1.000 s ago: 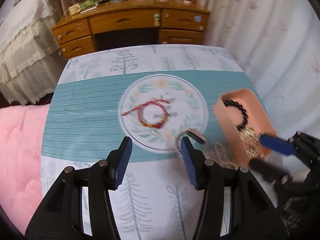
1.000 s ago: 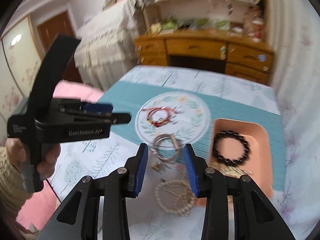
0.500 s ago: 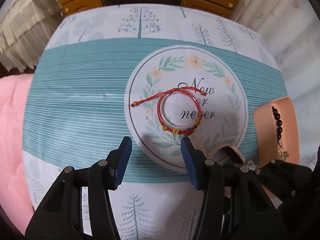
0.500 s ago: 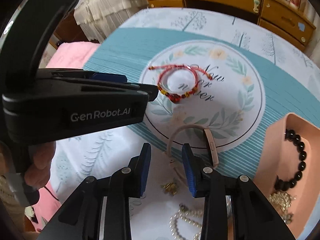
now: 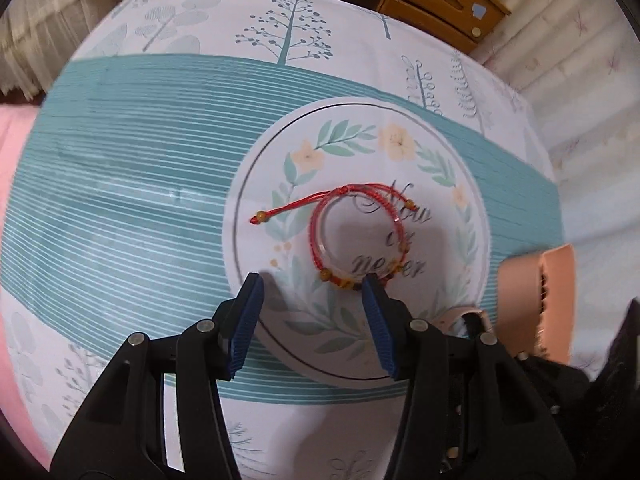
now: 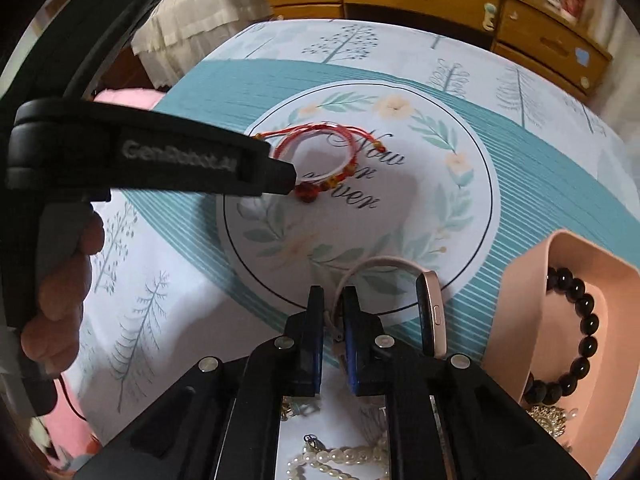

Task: Organize jewelry
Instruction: 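Grasp the red string bracelet with the left tool while the right tool grasps the pink watch band, then carry the red bracelet and pink watch into the pink box and release both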

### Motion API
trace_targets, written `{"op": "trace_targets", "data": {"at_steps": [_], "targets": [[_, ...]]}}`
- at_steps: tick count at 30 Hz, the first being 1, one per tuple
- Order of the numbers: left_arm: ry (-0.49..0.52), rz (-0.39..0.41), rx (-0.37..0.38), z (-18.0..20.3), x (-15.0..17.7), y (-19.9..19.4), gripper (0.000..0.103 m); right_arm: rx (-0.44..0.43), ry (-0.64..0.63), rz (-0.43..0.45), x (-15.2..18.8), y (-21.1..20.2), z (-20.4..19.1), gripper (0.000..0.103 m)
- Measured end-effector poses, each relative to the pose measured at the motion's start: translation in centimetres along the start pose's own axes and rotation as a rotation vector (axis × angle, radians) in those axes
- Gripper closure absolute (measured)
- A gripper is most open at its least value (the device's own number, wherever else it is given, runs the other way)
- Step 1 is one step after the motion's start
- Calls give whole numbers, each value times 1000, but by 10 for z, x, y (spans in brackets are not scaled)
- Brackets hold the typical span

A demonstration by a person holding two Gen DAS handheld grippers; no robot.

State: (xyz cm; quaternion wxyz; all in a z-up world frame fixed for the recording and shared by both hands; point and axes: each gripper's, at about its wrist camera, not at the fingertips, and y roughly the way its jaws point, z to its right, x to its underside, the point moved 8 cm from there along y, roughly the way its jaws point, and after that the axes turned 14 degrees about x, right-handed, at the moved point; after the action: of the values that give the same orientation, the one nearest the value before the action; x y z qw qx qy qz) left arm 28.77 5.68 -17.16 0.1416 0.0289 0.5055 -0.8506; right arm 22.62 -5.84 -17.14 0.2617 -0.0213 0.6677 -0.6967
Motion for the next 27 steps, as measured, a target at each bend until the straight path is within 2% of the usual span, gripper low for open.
{"op": "trace_targets", "data": {"at_steps": [3, 8, 11, 13, 16, 19, 23, 27], "targets": [[-41, 16, 49, 3, -4, 0, 55, -13, 4, 9, 5, -2, 5, 94], [-53, 62, -3, -1, -13, 0, 59, -18, 2, 21, 11, -6, 2, 94], [-57, 77, -40, 0, -19, 2, 70, -28, 5, 28, 8, -1, -1, 94], [-40, 70, -90, 0, -21, 4, 85, -39, 16, 28, 7, 1, 0, 94], [24, 33, -162, 6, -20, 9, 92, -58, 35, 25, 8, -2, 2, 94], [77, 4, -194, 9, -18, 13, 98, -79, 47, 18, 8, -2, 4, 94], [64, 9, -158, 10, -12, 11, 99, -111, 61, 44, 11, -12, 1, 94], [89, 36, -155, 5, 0, 1, 99, -143, 72, 92, 13, -35, 1, 94]]}}
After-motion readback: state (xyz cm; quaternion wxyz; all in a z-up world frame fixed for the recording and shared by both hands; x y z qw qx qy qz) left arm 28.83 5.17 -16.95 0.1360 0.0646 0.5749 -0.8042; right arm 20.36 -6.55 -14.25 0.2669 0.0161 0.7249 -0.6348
